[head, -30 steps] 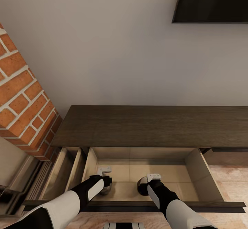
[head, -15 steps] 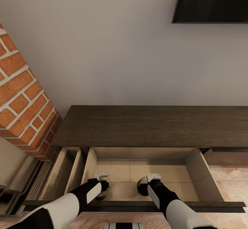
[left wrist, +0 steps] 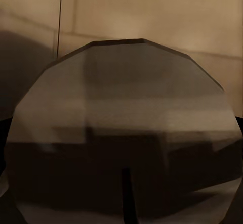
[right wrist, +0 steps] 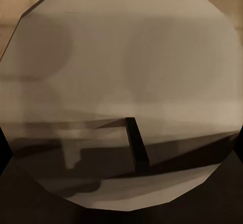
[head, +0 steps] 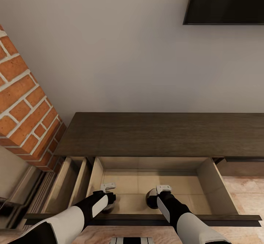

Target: Place each of the two pumpkins and all three candles from the living room inside a cabinet in the living room (use any cabinet), then make sure every cabinet is closed, and position the cauldron so it is next to a table in the living room.

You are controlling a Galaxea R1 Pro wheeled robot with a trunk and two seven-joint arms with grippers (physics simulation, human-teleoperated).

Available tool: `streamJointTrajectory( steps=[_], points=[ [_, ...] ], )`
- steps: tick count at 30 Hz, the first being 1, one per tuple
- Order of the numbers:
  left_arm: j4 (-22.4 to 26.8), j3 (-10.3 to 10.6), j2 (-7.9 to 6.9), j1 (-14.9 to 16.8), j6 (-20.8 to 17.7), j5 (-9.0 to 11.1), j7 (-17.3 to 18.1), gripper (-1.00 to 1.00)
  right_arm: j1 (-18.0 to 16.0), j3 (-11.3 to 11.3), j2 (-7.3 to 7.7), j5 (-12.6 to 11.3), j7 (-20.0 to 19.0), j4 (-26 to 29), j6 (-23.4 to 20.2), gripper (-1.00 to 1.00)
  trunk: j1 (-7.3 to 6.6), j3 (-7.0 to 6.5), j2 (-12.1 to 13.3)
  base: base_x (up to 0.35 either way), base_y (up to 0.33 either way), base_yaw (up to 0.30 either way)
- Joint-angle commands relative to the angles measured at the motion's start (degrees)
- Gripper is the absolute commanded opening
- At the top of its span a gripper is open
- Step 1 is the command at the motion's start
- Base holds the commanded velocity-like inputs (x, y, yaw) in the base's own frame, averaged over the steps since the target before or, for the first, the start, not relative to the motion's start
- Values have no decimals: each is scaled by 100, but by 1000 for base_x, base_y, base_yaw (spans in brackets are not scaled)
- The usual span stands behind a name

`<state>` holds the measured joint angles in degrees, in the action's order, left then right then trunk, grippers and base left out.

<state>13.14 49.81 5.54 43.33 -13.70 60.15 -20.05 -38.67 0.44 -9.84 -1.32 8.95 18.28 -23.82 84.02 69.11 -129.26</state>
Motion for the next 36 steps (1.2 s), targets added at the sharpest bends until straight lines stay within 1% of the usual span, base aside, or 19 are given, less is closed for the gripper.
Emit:
streamJointTrajectory(
  steps=[1, 5, 6, 36],
  points=[
    [0, -1, 0, 0, -1, -3, 1, -100, 0, 0, 0, 0, 1, 0, 0, -100, 0, 0, 0, 0, 0, 0],
    [-4, -3, 0, 0, -1, -3, 1, -100, 0, 0, 0, 2, 1, 0, 0, -100, 0, 0, 0, 0, 0, 0],
    [-4, -2, 0, 0, -1, -3, 1, 100, 0, 0, 0, 2, 1, 0, 0, -100, 0, 0, 0, 0, 0, 0],
    [5, -4, -9, 0, -1, -3, 1, 100, 0, 0, 2, 1, 1, -2, -7, -100, 0, 0, 0, 0, 0, 0]
  ],
)
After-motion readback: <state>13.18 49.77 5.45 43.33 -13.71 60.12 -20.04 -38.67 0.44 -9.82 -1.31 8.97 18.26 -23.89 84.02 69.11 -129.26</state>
